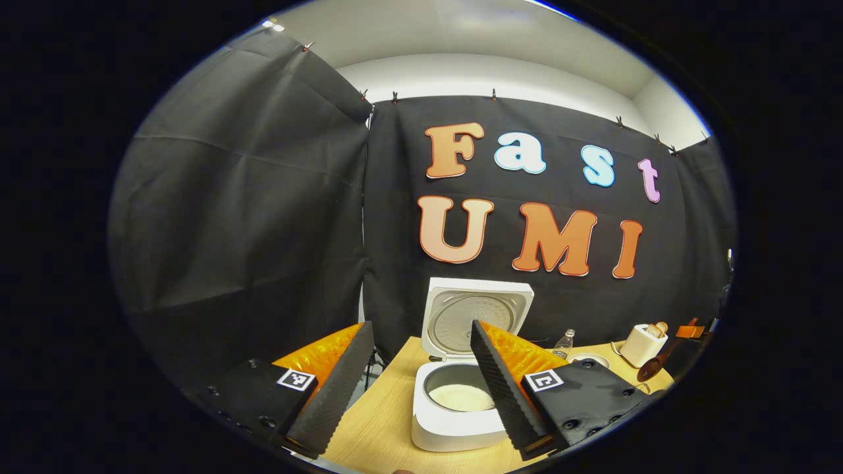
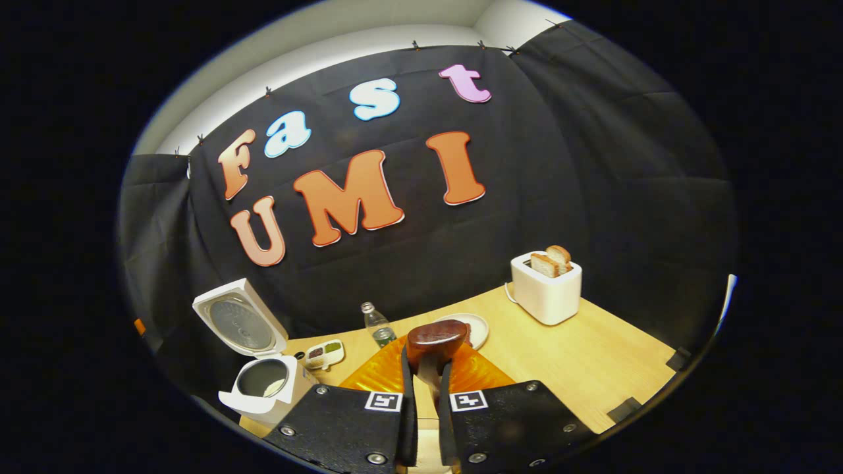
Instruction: Close the left gripper, press the button to open the rice cooker; take a wooden spoon from the chopstick holder with the right hand, scoop a spoonful of rice and pour it into the rice cooker, then put the wooden spoon back into the chopstick holder.
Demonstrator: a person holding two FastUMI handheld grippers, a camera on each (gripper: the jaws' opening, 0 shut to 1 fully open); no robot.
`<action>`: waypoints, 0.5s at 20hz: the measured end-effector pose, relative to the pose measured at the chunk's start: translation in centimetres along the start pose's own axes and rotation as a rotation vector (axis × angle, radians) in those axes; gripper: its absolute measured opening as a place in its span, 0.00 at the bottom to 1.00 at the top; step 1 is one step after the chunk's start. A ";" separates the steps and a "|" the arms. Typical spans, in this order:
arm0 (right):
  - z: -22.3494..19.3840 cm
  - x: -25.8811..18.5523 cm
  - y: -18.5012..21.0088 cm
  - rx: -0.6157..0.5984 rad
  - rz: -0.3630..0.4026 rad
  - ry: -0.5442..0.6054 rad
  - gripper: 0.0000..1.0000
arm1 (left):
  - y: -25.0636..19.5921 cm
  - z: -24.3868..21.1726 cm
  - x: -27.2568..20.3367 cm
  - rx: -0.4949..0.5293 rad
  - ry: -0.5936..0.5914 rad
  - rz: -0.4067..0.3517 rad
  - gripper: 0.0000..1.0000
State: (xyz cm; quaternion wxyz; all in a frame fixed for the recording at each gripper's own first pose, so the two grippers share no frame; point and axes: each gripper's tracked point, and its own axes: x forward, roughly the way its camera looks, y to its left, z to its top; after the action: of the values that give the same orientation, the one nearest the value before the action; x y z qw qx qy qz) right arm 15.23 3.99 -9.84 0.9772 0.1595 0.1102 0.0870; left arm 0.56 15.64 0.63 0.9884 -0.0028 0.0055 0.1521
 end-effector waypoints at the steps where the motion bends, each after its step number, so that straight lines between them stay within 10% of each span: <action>1: -0.3 -0.2 -1.5 0.010 -0.025 0.008 0.12 | -0.1 0.0 -0.1 0.001 -0.001 0.006 1.00; 10: -4.8 1.0 -8.1 0.054 -0.110 0.092 0.12 | -2.3 0.2 -1.2 0.011 0.001 0.029 1.00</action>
State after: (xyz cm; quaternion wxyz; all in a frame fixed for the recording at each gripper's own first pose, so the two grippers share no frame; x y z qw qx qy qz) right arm 16.13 -1.94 -17.17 0.9698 0.1752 0.1658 0.0375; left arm 0.09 13.07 0.88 0.9860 0.0026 0.0070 0.1664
